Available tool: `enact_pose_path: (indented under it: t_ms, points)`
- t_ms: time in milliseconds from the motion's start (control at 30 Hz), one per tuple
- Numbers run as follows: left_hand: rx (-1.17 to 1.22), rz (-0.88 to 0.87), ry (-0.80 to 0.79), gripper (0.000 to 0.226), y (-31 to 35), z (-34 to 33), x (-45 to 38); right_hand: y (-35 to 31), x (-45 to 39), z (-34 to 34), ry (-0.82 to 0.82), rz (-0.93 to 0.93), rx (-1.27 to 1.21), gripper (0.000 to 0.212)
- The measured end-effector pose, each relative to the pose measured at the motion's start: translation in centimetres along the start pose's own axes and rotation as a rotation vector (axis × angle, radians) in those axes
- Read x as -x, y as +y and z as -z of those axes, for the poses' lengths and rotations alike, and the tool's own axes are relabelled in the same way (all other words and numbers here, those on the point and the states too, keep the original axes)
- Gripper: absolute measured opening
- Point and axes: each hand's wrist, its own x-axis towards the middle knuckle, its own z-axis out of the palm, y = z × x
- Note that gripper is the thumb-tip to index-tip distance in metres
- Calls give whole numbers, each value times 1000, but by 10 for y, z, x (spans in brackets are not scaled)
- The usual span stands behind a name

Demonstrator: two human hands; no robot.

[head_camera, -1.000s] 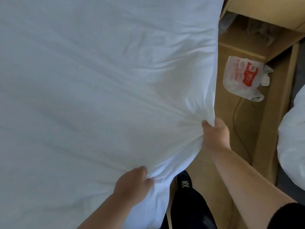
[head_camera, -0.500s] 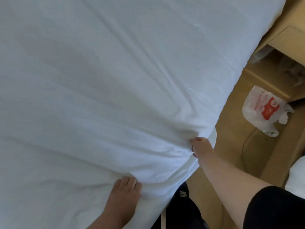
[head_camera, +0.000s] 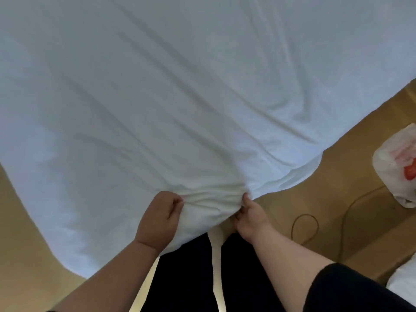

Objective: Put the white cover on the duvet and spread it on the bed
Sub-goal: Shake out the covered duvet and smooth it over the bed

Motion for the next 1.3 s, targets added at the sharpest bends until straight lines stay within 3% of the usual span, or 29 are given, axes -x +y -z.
enact_pose_path:
  t_ms: [133, 267, 367, 467, 667, 767, 833, 900, 967, 1033, 1100, 1167, 1267, 1300]
  points:
    - [-48, 357, -49, 23, -35, -14, 78, 11, 4, 10, -81, 42, 2, 28]
    - [79, 793, -57, 35, -72, -21, 137, 50, 4, 11, -129, -4, 87, 21]
    - [543, 1157, 156, 31, -102, -27, 162, 93, 0, -1, -112, -22, 122, 23]
    - [1045, 1314, 343, 30, -132, -31, 172, 131, -11, -17, -53, 64, 62, 29]
    - [1856, 1333, 548, 71, -188, -59, 194, 193, 9, -22, 43, 171, 64, 17]
    - [2142, 1256, 558, 84, -206, -74, 203, 210, 23, 9, 51, 231, 191, 49]
    - [2274, 1165, 661, 81, -215, -72, 203, 211, 33, 22, 55, 289, 309, 52]
    - [2221, 1197, 842, 57, -223, -58, 203, 210, 43, 23, 82, 340, 415, 45]
    - [2097, 1268, 912, 24, -231, -39, 208, 211, 54, 17, 113, 369, 468, 38]
    - [1922, 1353, 889, 22, -242, -18, 213, 210, 66, 11, 157, 395, 558, 34]
    - [1971, 1119, 775, 30, -251, 8, 230, 203, 82, 3, 190, 438, 622, 32]
    - [2006, 894, 811, 42, -257, 39, 256, 197, 99, 2, 211, 510, 645, 36]
    - [1977, 952, 918, 35, -265, 50, 302, 215, 113, 19, 405, 548, 831, 53]
    - [1869, 1110, 917, 36, -269, 38, 320, 226, 110, 30, 417, 512, 878, 51]
